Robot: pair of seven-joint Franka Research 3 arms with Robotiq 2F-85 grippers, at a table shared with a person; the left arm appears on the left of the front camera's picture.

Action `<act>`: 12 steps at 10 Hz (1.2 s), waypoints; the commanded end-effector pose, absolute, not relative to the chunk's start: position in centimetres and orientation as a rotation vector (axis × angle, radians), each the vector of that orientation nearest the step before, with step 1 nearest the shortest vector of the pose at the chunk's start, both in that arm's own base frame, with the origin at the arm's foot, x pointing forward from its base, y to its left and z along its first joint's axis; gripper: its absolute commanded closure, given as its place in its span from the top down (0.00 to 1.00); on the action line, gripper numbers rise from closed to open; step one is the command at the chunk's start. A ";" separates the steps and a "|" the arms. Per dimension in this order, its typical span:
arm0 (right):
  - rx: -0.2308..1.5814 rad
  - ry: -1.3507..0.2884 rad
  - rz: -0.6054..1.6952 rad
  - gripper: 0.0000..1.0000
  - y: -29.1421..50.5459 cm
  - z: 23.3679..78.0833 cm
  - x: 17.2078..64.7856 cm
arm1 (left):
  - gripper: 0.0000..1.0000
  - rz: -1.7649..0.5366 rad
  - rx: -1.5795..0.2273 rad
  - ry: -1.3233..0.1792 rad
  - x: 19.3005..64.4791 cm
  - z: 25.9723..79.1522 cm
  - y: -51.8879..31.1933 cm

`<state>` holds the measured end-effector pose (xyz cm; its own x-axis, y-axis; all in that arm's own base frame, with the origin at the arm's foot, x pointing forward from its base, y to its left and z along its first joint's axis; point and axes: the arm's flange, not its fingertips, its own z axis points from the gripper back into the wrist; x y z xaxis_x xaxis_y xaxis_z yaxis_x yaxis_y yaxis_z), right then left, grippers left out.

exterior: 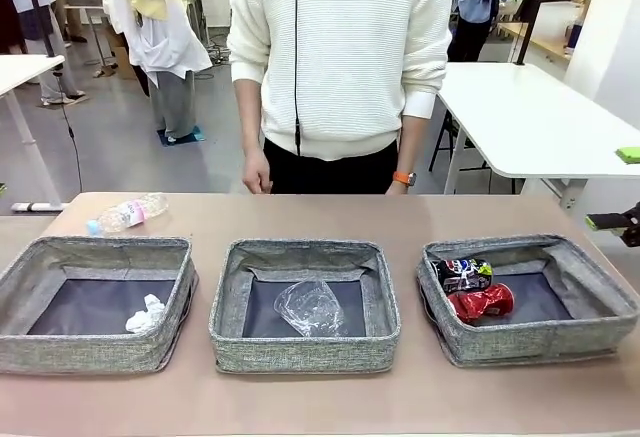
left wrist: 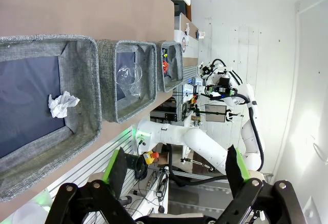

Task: Sort the waste into the appropriate baskets.
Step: Pick up the waste item pointed out by the person.

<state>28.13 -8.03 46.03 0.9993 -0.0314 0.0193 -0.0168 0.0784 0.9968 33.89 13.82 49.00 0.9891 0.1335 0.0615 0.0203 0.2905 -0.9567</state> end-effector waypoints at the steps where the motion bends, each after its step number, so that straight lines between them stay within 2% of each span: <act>1: 1.505 -0.045 -0.005 1.00 -7.9 46.2 28.3 | 1.00 0.082 -1.289 -0.146 33.9 49.3 13.8; 12: 1.505 -0.045 -0.005 1.00 -7.9 46.2 28.3 | 1.00 0.082 -1.289 -0.146 33.9 49.3 13.8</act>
<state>28.13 -8.03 46.03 0.9993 -0.0314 0.0193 -0.0168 0.0784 0.9968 33.89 13.82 49.00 0.9891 0.1335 0.0615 0.0203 0.2905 -0.9567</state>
